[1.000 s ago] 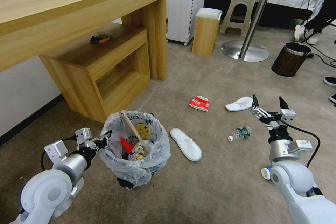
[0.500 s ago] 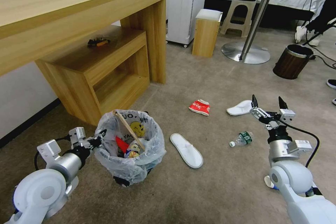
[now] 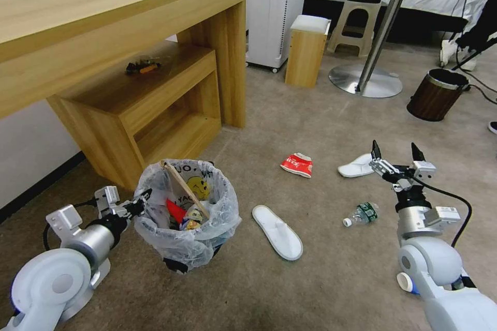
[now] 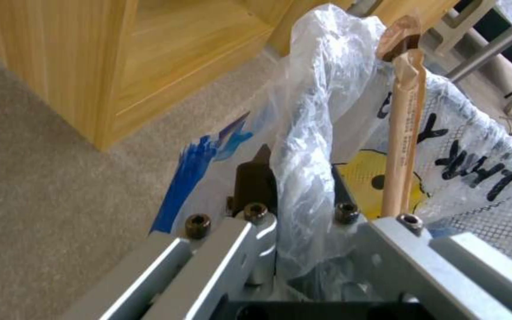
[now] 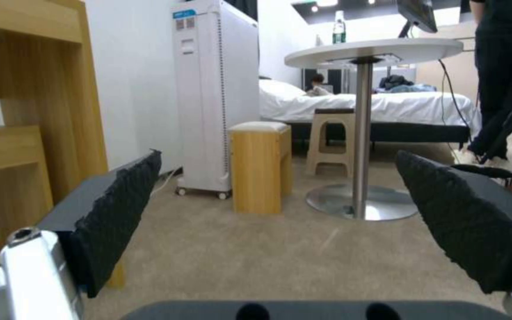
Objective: Pick up the trash bin and place the garbage on the floor into it.
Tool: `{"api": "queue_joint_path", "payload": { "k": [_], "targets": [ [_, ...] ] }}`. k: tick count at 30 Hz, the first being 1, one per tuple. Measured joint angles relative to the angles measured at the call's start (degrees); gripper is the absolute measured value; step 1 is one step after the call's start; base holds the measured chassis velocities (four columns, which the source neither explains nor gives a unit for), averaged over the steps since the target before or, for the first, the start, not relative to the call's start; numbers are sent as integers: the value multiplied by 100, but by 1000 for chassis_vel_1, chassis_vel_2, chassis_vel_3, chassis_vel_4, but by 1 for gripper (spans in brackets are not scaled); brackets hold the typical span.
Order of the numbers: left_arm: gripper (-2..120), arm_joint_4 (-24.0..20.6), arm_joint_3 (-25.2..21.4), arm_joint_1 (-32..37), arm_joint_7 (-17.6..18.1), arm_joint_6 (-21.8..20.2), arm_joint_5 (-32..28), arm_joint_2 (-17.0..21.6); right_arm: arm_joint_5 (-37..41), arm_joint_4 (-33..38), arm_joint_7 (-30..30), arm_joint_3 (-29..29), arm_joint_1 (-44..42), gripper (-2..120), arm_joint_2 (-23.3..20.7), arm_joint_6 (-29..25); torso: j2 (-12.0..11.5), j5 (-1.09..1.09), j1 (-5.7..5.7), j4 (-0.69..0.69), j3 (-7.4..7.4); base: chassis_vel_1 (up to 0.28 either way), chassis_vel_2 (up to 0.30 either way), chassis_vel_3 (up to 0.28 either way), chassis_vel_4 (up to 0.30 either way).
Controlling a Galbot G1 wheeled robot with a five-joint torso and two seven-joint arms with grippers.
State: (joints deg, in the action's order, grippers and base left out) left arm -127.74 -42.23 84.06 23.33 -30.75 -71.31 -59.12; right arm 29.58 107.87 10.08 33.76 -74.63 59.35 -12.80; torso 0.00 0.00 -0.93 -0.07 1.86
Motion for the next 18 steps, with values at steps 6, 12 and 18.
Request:
{"api": "queue_joint_path", "payload": {
  "k": [6,12,18],
  "targets": [
    [2,-13,51,-6,0,-7,16,0,3,1,0,5,3,100,-2,0,0,1,0,-1,0,-76,47,59,-64],
    [2,-37,120,-2,-1,-11,70,-8,6,16,0,19,-5,100,-2,0,0,0,0,0,0,-66,60,54,-64],
    [2,-54,158,14,-4,-11,113,-20,7,30,10,26,-20,100,-3,0,0,0,-1,0,0,-70,62,68,-59]
  ]
}}
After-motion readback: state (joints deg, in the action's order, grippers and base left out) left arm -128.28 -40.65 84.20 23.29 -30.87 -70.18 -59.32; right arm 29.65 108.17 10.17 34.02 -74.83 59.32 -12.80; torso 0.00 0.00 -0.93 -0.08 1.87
